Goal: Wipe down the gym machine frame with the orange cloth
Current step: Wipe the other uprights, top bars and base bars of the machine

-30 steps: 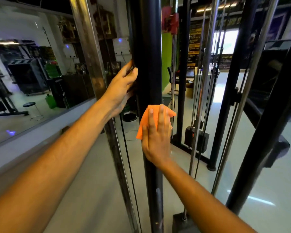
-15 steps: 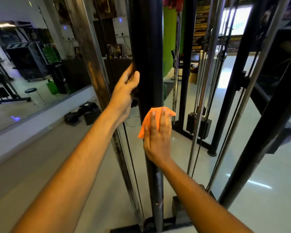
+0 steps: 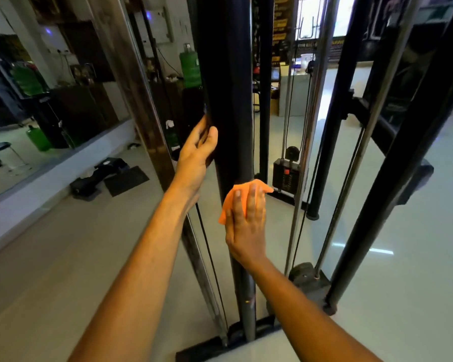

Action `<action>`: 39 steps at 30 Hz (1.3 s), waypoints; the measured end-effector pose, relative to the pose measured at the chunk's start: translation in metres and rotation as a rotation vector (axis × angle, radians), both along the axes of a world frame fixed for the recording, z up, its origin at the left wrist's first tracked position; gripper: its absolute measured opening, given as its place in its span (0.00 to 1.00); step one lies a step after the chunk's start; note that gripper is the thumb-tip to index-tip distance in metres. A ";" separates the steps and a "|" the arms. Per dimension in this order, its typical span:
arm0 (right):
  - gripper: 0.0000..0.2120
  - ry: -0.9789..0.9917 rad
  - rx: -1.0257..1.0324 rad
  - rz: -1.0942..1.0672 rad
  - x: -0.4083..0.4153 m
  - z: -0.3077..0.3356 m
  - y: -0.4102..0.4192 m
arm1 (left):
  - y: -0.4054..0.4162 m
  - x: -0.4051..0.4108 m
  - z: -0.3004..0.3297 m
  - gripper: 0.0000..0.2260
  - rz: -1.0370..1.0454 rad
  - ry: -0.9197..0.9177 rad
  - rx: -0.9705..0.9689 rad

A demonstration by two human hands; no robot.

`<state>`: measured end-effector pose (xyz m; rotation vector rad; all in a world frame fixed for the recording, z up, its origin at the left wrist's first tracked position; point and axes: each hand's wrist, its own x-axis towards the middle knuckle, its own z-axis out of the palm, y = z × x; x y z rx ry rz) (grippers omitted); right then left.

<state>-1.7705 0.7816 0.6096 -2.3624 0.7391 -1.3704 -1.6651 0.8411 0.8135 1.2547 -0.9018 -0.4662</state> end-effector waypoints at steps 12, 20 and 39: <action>0.40 -0.121 -0.061 -0.099 0.025 0.038 0.002 | 0.002 0.007 -0.028 0.27 -0.048 0.055 0.029; 0.35 -0.070 0.032 -0.058 0.014 0.007 0.012 | 0.010 -0.006 -0.064 0.23 -0.059 0.110 0.059; 0.36 -0.129 0.153 -0.029 0.016 0.009 0.012 | 0.012 -0.017 -0.090 0.23 0.020 0.122 0.083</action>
